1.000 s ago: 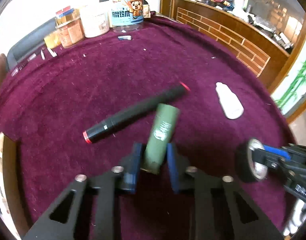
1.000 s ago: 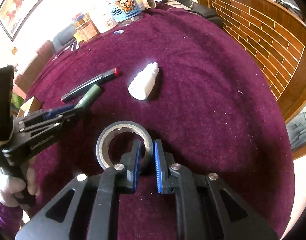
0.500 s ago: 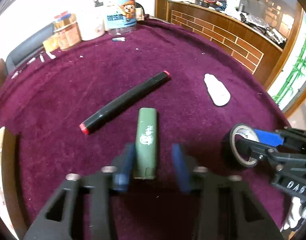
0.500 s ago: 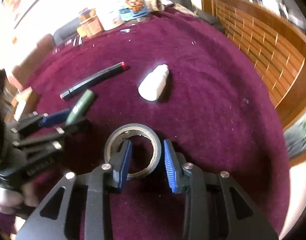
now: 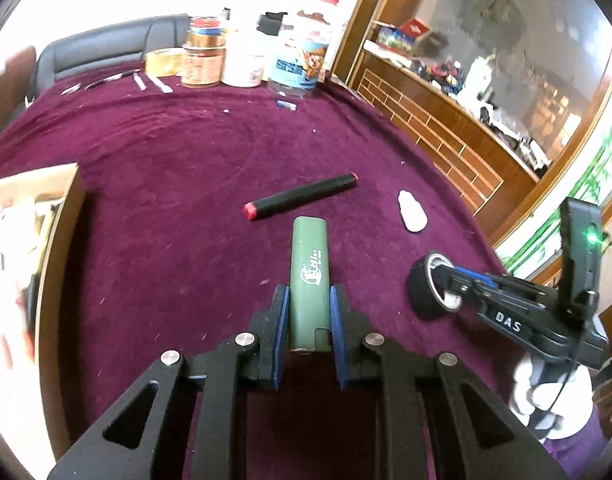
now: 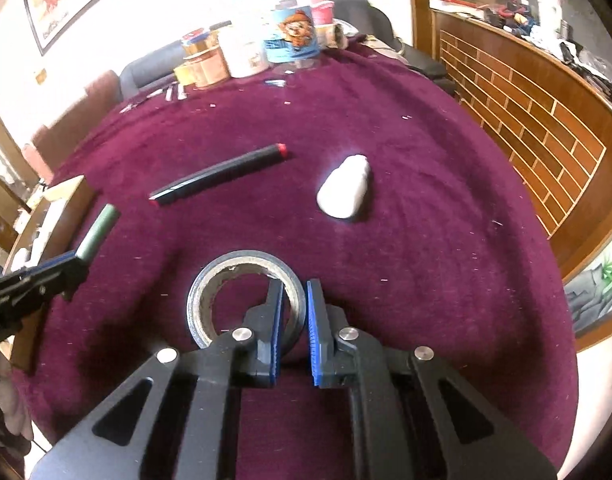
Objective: Organize rigid objects
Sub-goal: 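Carry the held tape roll and green lighter over the cardboard box, then lower the tape roll and lighter into the box and open both tools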
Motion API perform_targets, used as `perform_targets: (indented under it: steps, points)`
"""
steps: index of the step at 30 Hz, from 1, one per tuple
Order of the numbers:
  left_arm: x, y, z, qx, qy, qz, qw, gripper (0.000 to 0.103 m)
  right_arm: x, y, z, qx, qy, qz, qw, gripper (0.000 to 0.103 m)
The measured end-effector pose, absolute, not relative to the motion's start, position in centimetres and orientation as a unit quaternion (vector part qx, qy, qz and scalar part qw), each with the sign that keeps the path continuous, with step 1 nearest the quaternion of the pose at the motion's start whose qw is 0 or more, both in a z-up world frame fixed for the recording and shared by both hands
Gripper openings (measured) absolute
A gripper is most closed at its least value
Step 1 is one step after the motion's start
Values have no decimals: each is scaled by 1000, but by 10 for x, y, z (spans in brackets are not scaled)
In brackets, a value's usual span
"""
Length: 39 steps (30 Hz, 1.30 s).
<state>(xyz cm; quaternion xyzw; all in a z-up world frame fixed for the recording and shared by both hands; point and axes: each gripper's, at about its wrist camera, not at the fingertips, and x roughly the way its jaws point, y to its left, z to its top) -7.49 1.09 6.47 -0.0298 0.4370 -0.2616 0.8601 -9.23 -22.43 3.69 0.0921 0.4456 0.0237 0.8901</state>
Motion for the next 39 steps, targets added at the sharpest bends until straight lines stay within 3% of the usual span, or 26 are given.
perform_targets:
  steps: [12, 27, 39]
  points:
    - [-126, 100, 77, -118, 427, -255, 860, 16, -88, -147, 57, 86, 449, 103, 883, 9]
    - [-147, 277, 54, -194, 430, -63, 879, 17, -85, 20, 77, 20, 455, 248, 855, 9]
    - [-125, 297, 30, -144, 456, 22, 878, 18, -93, 117, 53, -45, 483, 306, 820, 9]
